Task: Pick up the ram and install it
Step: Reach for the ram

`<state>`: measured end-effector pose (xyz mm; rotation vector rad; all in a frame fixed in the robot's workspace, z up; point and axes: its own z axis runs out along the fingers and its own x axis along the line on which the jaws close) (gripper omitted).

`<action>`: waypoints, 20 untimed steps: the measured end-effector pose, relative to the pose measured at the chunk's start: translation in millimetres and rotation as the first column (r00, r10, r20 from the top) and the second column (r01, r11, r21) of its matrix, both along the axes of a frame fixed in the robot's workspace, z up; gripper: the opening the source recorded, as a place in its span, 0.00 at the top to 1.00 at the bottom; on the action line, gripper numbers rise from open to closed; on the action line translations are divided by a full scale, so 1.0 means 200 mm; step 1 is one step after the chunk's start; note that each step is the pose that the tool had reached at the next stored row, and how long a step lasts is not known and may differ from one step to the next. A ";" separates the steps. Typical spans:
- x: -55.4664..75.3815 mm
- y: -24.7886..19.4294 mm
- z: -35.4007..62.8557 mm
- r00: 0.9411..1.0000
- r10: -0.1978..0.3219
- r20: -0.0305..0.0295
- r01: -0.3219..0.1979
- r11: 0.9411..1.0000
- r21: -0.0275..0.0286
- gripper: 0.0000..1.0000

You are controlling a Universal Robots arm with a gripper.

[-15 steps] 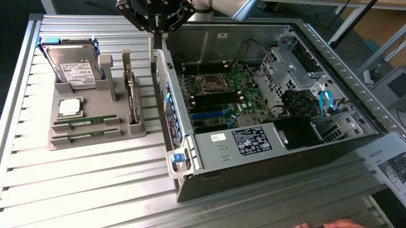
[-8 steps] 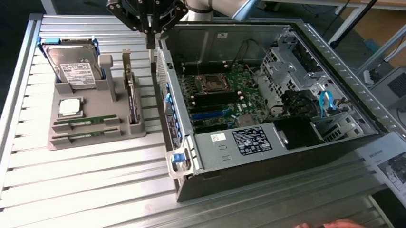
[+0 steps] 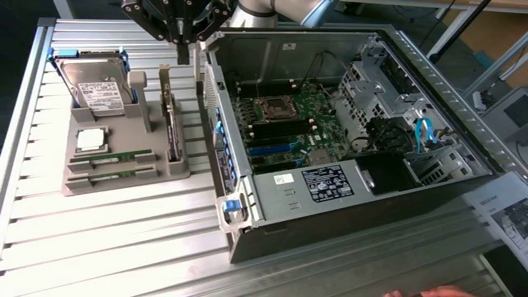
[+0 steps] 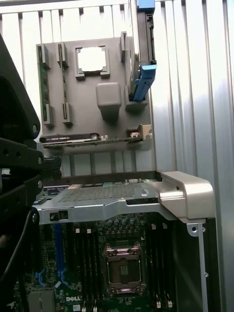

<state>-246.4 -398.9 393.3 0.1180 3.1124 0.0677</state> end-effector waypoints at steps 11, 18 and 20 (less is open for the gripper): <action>-0.12 0.000 0.000 1.000 0.000 0.000 0.000 1.000 0.000 0.90; -0.19 0.000 0.000 1.000 0.000 0.000 0.000 1.000 0.000 0.90; -0.21 0.000 0.000 1.000 0.000 0.000 0.000 1.000 0.000 0.90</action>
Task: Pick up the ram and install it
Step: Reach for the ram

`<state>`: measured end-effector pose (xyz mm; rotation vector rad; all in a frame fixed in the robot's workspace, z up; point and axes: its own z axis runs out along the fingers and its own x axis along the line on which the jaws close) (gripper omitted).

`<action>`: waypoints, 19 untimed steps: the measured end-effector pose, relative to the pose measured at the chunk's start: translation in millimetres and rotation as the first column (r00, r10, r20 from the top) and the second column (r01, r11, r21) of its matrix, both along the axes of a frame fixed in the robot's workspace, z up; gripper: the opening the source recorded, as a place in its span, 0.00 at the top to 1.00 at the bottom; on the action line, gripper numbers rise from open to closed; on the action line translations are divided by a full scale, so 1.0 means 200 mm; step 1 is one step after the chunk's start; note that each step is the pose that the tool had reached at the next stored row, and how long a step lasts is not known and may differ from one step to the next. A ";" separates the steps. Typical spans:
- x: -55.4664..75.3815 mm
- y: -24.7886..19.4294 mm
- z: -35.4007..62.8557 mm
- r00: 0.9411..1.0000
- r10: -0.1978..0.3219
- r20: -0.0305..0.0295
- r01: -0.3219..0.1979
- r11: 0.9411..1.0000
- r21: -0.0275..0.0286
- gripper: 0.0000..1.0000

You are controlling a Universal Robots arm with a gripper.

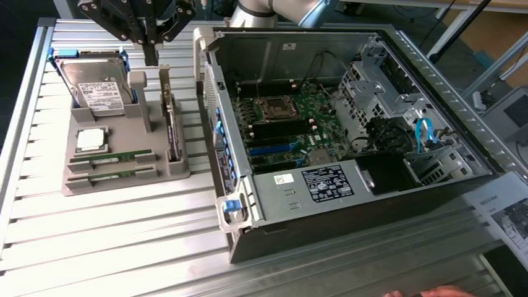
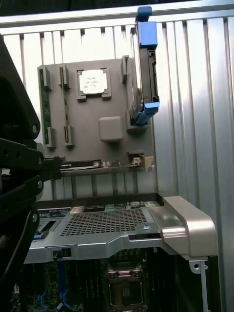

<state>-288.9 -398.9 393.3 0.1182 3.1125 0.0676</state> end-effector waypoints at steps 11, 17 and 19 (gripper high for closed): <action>-0.12 0.000 0.000 1.000 0.000 0.000 0.000 1.000 0.000 0.90; -0.17 0.000 0.000 1.000 0.000 0.000 0.000 1.000 0.000 0.90; -0.19 0.000 0.000 1.000 0.000 0.000 0.000 1.000 0.000 0.90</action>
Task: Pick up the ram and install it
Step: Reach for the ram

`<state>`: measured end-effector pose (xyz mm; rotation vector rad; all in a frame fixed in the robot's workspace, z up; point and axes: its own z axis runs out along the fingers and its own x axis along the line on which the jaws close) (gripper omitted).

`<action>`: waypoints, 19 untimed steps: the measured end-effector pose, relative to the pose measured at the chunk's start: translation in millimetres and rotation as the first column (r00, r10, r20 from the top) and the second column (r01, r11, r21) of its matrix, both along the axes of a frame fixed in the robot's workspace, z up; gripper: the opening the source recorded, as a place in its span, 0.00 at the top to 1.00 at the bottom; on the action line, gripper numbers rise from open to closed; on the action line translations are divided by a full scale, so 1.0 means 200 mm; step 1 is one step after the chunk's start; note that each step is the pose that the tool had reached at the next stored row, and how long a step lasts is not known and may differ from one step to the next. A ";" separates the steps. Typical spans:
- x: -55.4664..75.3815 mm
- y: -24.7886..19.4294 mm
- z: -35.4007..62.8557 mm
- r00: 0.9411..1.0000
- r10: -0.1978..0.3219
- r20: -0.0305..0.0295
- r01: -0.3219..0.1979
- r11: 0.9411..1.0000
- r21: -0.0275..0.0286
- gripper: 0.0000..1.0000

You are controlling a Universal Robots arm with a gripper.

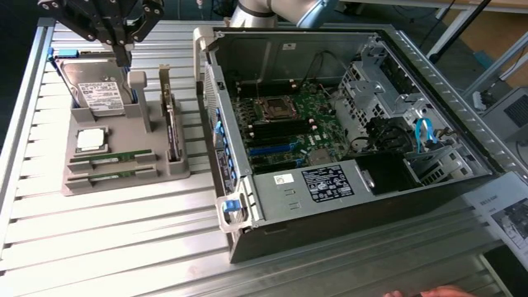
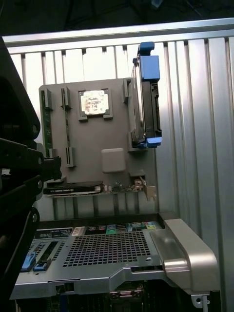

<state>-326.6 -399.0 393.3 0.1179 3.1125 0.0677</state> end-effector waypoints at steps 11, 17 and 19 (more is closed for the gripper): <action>-0.10 0.000 0.000 1.000 0.000 0.000 0.000 1.000 0.000 0.90; -0.15 0.000 0.000 1.000 0.000 0.000 0.000 1.000 0.000 0.90; -0.16 0.000 0.000 1.000 0.000 0.000 0.000 1.000 0.000 0.90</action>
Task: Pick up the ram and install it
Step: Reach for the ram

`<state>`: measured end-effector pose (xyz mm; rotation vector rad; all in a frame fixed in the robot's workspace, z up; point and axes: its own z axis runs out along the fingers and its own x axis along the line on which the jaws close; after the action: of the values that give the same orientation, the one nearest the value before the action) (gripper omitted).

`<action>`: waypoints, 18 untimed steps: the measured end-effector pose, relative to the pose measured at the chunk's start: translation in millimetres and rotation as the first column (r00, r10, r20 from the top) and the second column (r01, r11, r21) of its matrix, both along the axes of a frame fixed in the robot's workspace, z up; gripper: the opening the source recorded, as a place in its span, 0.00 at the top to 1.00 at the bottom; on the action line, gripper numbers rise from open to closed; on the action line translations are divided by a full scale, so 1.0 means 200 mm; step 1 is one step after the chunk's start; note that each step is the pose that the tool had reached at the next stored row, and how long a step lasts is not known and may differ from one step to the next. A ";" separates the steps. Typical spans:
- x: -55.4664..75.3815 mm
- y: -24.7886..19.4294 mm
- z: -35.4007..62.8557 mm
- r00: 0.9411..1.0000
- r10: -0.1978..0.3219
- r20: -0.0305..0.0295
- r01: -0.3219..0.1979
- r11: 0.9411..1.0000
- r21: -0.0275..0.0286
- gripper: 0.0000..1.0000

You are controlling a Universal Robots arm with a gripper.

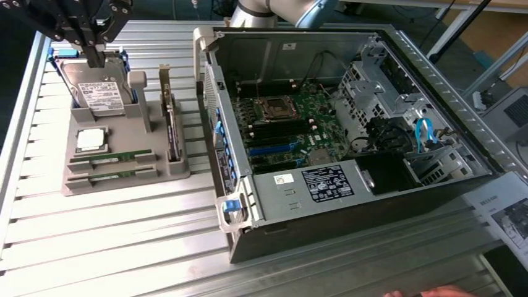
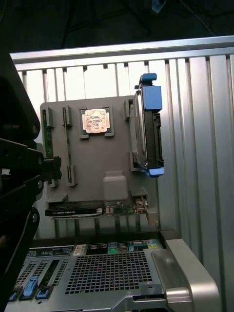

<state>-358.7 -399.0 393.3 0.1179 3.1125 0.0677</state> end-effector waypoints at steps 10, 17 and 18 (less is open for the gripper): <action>0.00 -0.011 0.000 1.000 0.000 0.000 0.000 1.000 0.000 0.90; 0.00 -0.049 0.000 1.000 0.000 0.000 0.000 1.000 0.000 0.90; 0.00 -0.054 0.000 1.000 0.000 0.000 0.000 1.000 0.000 0.90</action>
<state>-358.8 -409.8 393.3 0.1180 3.1125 0.0677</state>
